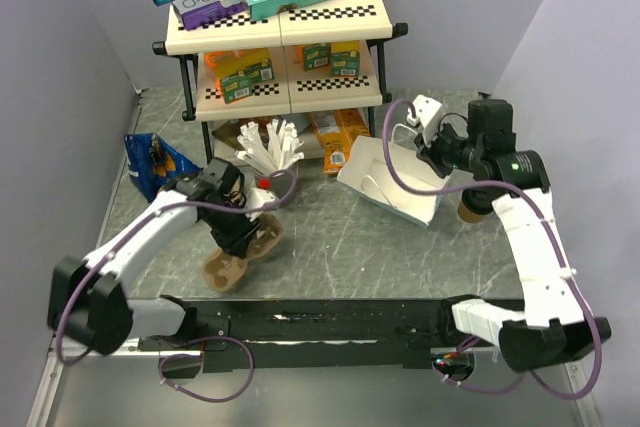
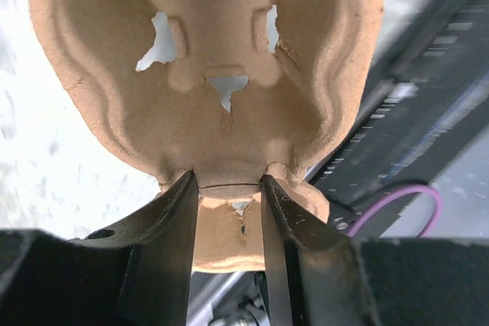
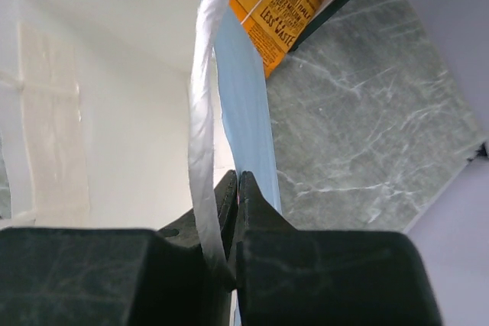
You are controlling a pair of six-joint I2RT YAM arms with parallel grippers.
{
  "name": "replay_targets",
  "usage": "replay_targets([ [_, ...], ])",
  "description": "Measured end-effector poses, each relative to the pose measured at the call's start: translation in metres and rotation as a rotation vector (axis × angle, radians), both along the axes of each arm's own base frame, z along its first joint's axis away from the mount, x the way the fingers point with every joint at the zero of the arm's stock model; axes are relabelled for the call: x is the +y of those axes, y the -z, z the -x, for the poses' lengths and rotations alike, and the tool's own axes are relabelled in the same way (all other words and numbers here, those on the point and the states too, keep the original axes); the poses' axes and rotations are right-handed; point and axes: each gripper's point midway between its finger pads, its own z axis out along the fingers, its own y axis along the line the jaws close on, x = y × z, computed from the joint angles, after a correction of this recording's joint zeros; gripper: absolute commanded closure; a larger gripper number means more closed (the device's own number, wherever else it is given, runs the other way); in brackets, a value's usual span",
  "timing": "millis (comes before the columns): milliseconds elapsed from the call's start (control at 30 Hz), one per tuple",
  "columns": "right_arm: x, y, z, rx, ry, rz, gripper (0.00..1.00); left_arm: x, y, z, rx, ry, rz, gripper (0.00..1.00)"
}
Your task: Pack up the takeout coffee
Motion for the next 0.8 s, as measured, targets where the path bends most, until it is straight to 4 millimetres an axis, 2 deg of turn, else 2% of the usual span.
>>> replay_targets([
  [133,-0.001,-0.009,0.008,-0.070,-0.037,0.027,1.00,-0.022,-0.045,0.003,-0.131,0.115,0.188,0.99],
  [233,0.004,-0.012,0.009,-0.109,-0.075,0.046,1.00,-0.043,-0.097,-0.005,-0.280,0.170,0.343,0.99],
  [433,0.016,-0.008,0.013,-0.114,-0.131,0.061,1.00,-0.084,-0.223,-0.038,-0.614,0.246,0.603,0.99],
  [533,0.019,-0.008,0.014,-0.116,-0.142,0.060,1.00,-0.100,-0.274,-0.047,-0.734,0.267,0.707,0.99],
  [633,0.020,-0.008,0.014,-0.114,-0.143,0.057,1.00,-0.115,-0.308,-0.049,-0.818,0.294,0.794,0.99],
  [700,0.021,-0.008,0.015,-0.111,-0.144,0.052,1.00,-0.126,-0.323,-0.050,-0.861,0.303,0.854,0.99],
  [800,0.022,-0.007,0.015,-0.103,-0.141,0.044,1.00,-0.145,-0.335,-0.049,-0.917,0.317,0.945,0.99],
])
